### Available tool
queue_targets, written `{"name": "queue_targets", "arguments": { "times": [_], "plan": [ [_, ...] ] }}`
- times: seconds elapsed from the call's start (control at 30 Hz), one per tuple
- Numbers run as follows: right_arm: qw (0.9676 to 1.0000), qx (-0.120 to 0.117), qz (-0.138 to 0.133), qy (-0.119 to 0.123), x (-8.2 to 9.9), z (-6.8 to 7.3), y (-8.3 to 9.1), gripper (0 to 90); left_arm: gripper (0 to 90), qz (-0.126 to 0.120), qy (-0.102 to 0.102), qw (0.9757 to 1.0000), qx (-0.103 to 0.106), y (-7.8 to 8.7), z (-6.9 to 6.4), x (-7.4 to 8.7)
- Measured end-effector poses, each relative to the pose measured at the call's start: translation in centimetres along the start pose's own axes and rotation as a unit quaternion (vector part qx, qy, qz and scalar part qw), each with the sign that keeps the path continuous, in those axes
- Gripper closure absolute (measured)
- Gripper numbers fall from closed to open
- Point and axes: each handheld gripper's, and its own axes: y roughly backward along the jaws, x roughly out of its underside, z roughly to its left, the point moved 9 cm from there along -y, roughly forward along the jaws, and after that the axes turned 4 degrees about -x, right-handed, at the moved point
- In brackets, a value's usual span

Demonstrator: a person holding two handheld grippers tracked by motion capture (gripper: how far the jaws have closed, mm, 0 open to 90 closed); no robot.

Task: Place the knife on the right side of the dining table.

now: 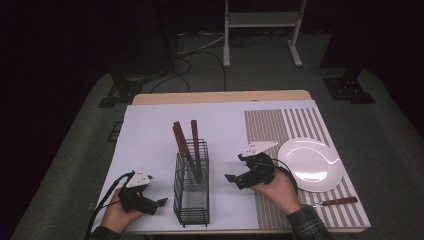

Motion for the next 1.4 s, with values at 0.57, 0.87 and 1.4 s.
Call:
{"name": "queue_targets", "arguments": {
  "times": [0.57, 0.87, 1.4],
  "plan": [
    [0.9993, 0.0, -0.036, 0.006, -4.0, -0.8, 1.6, 14.2, 0.0, 0.0, 0.0, 1.0, 0.001, 0.0, 0.0, 0.0],
    [0.9983, -0.003, -0.056, 0.014, -6.4, -0.7, 1.9, 14.5, 0.0, 0.0, 0.0, 1.0, 0.001, 0.0, 0.0, 0.0],
    [0.9965, -0.018, -0.081, 0.014, -9.6, -0.6, 0.9, 14.7, 0.0, 0.0, -0.001, 1.0, 0.0, 0.0, 0.0, 0.0]
  ]
}}
